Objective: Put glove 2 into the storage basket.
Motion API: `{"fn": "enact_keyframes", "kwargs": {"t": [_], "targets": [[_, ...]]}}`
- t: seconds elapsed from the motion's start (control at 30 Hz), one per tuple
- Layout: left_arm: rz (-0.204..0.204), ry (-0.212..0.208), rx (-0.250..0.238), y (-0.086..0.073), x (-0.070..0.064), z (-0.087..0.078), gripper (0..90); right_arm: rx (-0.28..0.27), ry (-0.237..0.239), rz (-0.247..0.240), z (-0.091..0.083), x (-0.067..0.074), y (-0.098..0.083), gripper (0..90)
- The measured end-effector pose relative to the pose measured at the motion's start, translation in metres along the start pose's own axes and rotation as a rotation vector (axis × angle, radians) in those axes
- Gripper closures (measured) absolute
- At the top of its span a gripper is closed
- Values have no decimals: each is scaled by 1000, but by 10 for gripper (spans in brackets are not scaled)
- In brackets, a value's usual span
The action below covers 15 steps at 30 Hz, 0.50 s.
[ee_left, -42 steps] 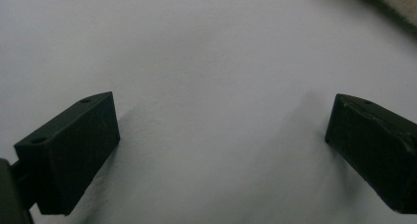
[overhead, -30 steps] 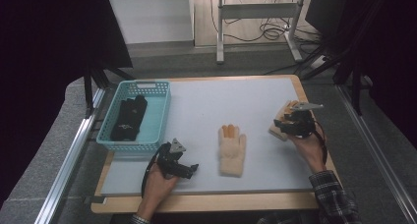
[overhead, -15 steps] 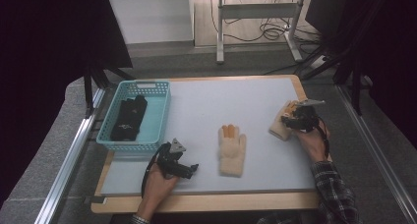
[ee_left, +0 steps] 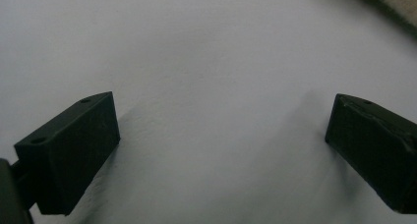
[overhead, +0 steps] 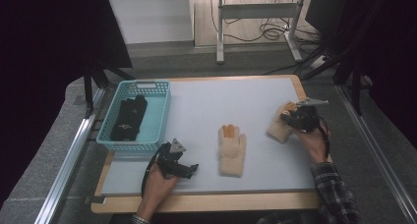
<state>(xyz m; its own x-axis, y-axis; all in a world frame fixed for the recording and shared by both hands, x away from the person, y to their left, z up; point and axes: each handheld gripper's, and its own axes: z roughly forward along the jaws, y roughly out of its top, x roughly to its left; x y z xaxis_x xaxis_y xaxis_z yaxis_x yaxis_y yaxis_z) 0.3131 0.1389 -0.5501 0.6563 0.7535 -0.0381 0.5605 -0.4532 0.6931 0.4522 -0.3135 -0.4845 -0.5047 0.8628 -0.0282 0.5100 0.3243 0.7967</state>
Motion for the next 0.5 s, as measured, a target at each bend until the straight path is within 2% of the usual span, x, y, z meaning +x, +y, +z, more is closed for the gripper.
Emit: {"fn": "enact_keyframes", "kwargs": {"t": [0.2, 0.23, 0.27, 0.5], "targets": [[-3, 1, -3, 0, 0, 0, 1, -27, 83, -61, -20, 29, 6, 601], [-3, 1, -3, 0, 0, 0, 1, -27, 83, -61, -20, 29, 6, 601], [-3, 1, -3, 0, 0, 0, 2, -38, 124, -87, -27, 43, 9, 601], [-4, 2, -4, 0, 0, 0, 1, -69, 249, -174, -47, 89, 19, 602]]}}
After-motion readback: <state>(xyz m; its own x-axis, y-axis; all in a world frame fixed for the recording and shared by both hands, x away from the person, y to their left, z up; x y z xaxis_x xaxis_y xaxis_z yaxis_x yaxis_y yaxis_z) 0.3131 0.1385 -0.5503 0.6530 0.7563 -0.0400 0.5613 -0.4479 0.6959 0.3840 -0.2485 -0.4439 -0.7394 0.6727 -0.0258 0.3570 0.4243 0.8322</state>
